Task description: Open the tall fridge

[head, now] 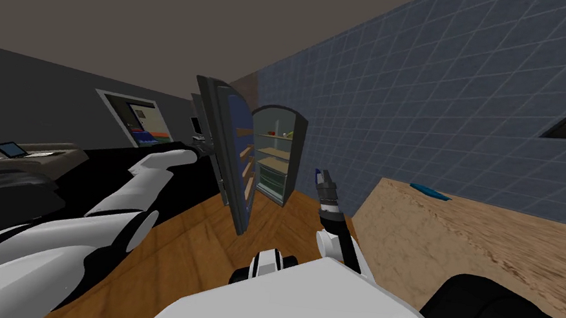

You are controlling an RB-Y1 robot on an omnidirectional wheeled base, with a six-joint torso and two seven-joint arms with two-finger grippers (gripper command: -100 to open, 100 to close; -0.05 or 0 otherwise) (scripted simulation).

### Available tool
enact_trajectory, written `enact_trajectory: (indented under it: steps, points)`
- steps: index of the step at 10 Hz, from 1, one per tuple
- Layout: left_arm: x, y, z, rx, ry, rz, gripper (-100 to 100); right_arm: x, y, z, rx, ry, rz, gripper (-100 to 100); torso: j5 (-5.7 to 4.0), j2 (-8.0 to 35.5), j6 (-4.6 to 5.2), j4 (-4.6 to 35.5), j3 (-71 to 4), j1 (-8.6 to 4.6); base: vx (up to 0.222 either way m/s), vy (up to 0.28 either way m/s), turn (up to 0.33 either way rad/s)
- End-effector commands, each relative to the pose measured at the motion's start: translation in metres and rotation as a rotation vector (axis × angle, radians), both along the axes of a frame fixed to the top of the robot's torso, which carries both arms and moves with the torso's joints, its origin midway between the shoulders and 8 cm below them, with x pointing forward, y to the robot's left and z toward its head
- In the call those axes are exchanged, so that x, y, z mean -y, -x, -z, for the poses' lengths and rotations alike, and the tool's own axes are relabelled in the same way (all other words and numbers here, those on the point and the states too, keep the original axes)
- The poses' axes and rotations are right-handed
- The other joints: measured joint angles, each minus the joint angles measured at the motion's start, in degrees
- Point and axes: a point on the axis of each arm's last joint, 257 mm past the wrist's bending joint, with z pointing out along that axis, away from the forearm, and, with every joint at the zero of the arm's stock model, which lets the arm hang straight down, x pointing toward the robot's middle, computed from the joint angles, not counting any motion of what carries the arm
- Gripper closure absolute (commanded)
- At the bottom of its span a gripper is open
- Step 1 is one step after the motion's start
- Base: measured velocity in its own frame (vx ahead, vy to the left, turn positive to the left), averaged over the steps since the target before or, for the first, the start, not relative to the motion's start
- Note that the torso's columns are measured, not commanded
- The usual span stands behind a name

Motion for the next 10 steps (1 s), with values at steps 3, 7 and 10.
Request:
enact_trajectory:
  steps: [3, 7, 10]
  points:
    - [0.039, -0.006, -0.001, -0.002, -0.008, 0.072, 100, 0.0, 0.0, 0.0, 0.0, 0.0, 0.0, 0, -0.01, -0.2, 0.29, 0.1, -0.2, 0.45, -0.017, 0.335, -0.105]
    - [0.065, -0.008, -0.001, -0.004, -0.014, 0.122, 100, 0.0, 0.0, 0.0, 0.0, 0.001, 0.0, 0, -0.07, -0.3, 0.62, 0.0, -0.2, 0.19, 0.029, 0.337, -0.081]
    - [0.076, -0.006, -0.011, -0.013, -0.005, 0.153, -100, 0.0, 0.0, 0.0, 0.0, 0.0, 0.0, 0, -0.16, -0.3, 0.6, 0.1, -0.2, -0.01, 0.001, 0.267, -0.073]
